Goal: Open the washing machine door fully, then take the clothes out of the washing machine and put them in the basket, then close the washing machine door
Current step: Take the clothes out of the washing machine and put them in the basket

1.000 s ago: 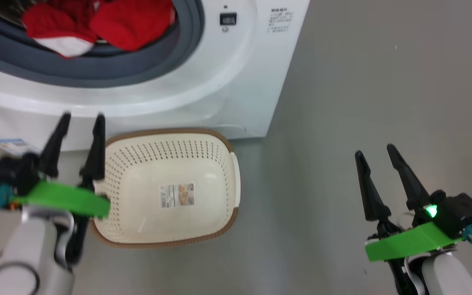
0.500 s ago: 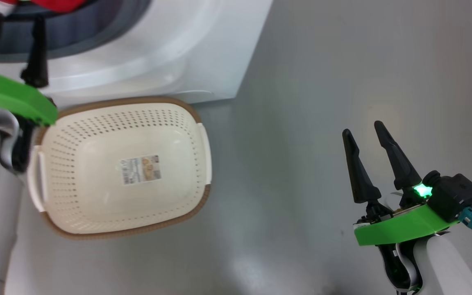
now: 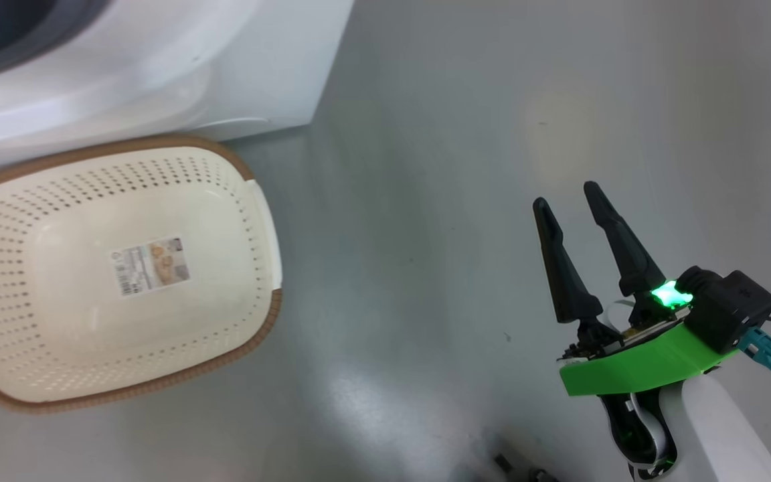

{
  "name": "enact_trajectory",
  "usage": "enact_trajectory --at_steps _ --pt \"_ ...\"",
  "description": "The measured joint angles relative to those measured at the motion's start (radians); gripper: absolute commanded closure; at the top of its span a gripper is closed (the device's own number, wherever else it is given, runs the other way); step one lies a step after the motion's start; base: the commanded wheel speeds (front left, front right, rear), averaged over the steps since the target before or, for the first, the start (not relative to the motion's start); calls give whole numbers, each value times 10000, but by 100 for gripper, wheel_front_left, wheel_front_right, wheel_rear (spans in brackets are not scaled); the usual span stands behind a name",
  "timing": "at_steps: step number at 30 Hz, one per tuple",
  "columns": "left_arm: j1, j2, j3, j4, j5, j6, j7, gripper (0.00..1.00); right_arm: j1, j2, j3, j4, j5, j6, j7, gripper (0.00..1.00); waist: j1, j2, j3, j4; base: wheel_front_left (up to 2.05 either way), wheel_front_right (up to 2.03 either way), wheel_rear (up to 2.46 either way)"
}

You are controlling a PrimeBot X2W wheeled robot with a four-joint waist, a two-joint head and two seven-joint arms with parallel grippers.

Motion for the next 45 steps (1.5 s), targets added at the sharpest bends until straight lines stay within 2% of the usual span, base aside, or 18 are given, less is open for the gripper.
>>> enact_trajectory --at_steps 6,14,15,16,17,18,27,31,38,45 --pt "-796 399 -13 1055 150 192 15 0 -91 0 107 -121 88 0 0 0 0 0 337 -374 0 0 0" --pt "-1142 437 -207 1697 236 155 500 0 -130 2 253 -173 357 0 0 0 0 0 611 -616 0 0 0" --pt "-1169 437 -245 1718 236 146 543 11 -146 2 253 -173 357 0 0 0 0 0 613 -609 0 0 0" --pt "-1208 439 -272 1735 236 144 546 45 -180 2 253 -173 357 0 0 0 0 0 613 -594 0 0 0" --pt "-1253 437 -311 1776 236 105 598 85 -221 2 251 -173 357 0 0 0 0 0 612 -578 0 0 0" --pt "-1265 437 -341 1793 236 69 635 100 -230 2 249 -174 355 0 0 0 0 1 609 -560 0 0 0" --pt "-1216 238 -529 1883 205 -17 190 100 -234 2 134 -155 295 0 0 0 0 0 442 -306 0 0 0" --pt "-825 54 -453 1471 79 -2 73 100 -232 0 -12 -109 226 0 0 0 0 0 254 -119 0 0 0" --pt "592 -127 339 -1220 -6 176 27 100 -226 0 -155 4 -121 0 0 0 0 0 -104 301 0 0 0" --pt "2404 -794 1561 -3392 439 251 13 100 -199 -6 -385 119 -299 0 0 0 0 0 -546 731 0 0 0"
